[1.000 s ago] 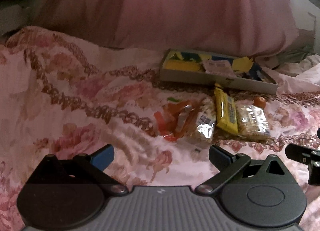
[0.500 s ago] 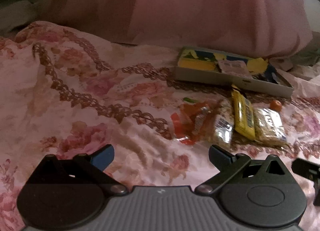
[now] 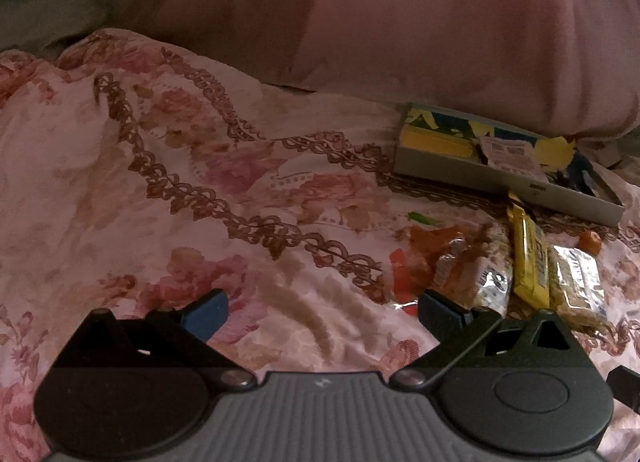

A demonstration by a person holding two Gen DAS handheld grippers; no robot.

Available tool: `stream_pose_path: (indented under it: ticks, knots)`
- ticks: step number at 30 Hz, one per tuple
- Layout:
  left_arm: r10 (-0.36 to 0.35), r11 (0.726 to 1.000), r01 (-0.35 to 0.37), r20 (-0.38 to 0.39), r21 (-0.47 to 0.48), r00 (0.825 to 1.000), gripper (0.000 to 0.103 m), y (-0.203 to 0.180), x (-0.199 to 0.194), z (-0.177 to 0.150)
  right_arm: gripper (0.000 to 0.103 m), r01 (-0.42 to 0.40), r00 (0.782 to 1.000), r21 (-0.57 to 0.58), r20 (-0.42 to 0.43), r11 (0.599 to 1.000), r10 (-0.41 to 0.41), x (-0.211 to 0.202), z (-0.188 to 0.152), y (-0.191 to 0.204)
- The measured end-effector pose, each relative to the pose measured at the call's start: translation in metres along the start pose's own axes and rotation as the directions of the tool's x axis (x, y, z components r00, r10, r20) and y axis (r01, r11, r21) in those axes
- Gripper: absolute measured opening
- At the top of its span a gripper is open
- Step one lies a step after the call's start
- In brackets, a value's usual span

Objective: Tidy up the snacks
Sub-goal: 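Move both tools back from the box to the snack pile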

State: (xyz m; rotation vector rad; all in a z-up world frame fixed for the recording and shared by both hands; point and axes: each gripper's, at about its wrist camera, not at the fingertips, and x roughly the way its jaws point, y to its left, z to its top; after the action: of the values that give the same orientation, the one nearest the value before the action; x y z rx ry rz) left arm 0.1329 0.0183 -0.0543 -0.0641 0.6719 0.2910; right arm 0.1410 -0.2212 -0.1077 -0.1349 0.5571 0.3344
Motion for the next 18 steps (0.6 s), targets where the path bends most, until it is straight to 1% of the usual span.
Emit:
stream_pose_path:
  ticks: [3, 6, 10, 18]
  knots:
    - [0.005, 1.000, -0.006, -0.001, -0.008, 1.000, 0.103, 0.000, 0.002, 0.002, 0.102, -0.005, 1.000, -0.015, 0.005, 1.000, 0.005, 0.003, 0.003, -0.002]
    - [0.010, 1.000, -0.010, -0.003, -0.010, 1.000, 0.103, -0.003, 0.004, 0.005, 0.102, -0.010, 1.000, 0.000, 0.008, 1.000, 0.010, 0.006, 0.008, -0.009]
    - [0.012, 1.000, -0.012, -0.003, 0.004, 1.000, 0.103, -0.013, 0.007, 0.011, 0.102, -0.026, 1.000, 0.017, 0.004, 1.000, 0.026, 0.017, 0.016, -0.020]
    - [0.006, 0.998, -0.007, 0.012, 0.055, 1.000, 0.103, -0.042, 0.015, 0.024, 0.102, -0.044, 0.999, -0.001, -0.024, 0.999, 0.044, 0.042, 0.023, -0.037]
